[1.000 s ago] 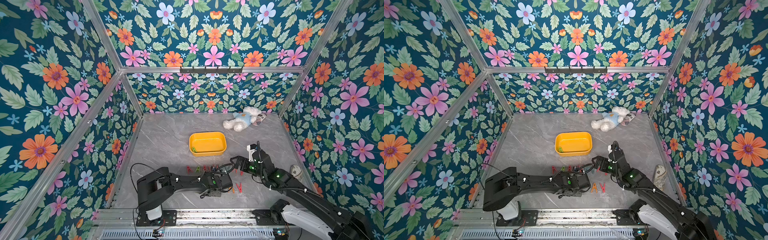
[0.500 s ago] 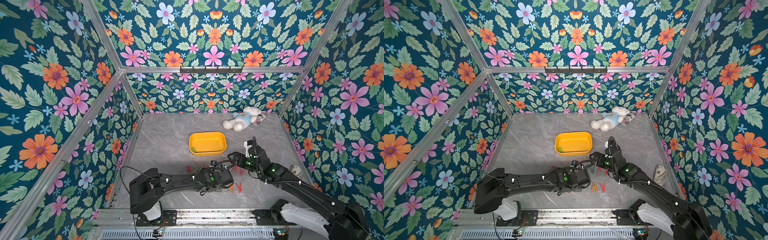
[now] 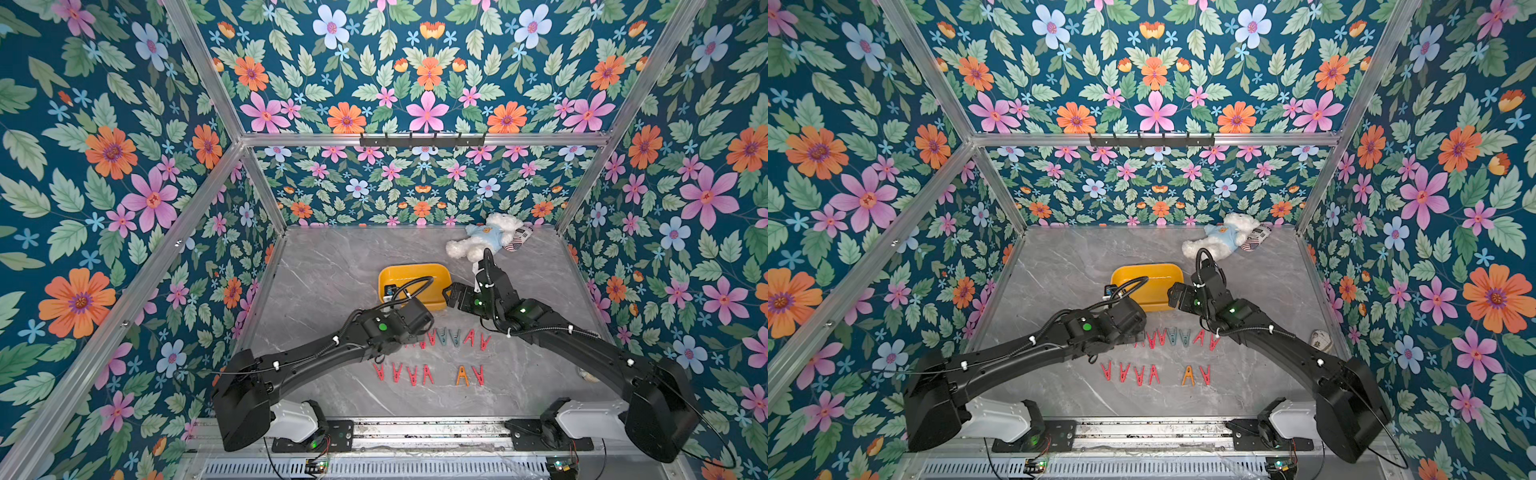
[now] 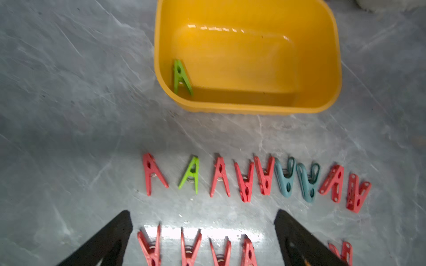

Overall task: Take the clothespins out of the storage box
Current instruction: Adjust the storage box at the center of the board.

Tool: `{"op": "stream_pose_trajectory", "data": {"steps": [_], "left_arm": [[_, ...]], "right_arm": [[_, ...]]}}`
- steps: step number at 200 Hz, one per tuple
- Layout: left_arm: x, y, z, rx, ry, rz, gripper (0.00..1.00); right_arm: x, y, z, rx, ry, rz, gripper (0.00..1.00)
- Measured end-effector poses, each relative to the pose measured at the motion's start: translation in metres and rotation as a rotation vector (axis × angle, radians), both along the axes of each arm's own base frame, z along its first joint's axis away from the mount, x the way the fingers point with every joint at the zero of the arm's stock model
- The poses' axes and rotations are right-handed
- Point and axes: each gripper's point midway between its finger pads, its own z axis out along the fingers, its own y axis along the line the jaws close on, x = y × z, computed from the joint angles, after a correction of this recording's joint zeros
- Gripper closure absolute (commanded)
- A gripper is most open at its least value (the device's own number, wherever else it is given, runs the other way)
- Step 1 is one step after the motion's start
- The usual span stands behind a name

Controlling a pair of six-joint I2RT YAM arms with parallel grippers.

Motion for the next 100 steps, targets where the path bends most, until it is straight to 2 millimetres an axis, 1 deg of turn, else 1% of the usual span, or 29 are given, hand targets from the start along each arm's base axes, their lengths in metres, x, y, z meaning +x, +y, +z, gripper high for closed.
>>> {"op": "stream_pose_trajectory", "data": {"steps": [23, 39, 52, 64, 83, 87, 100], "left_arm": [[0.017, 0.020, 0.015, 0.005, -0.052, 0.025, 0.01], [0.029, 0.033, 0.022, 0.008, -0.081, 0.053, 0.00], [0.038, 0.040, 0.026, 0.011, -0.099, 0.065, 0.01], [0.044, 0.042, 0.028, 0.008, -0.113, 0.065, 0.00], [0.055, 0.044, 0.032, -0.015, -0.133, 0.068, 0.00], [0.057, 0.044, 0.032, -0.018, -0.136, 0.066, 0.00], [0.065, 0.045, 0.034, -0.043, -0.140, 0.069, 0.00]], "right_arm": [[0.016, 0.004, -0.006, -0.050, 0.011, -0.025, 0.01], [0.027, 0.005, -0.012, -0.095, 0.016, -0.040, 0.01], [0.037, 0.005, -0.019, -0.128, 0.027, -0.058, 0.01], [0.047, 0.003, -0.028, -0.159, 0.041, -0.075, 0.01], [0.064, 0.000, -0.044, -0.207, 0.061, -0.092, 0.10], [0.067, 0.000, -0.049, -0.212, 0.067, -0.095, 0.11], [0.074, -0.002, -0.062, -0.240, 0.089, -0.104, 0.19]]}}
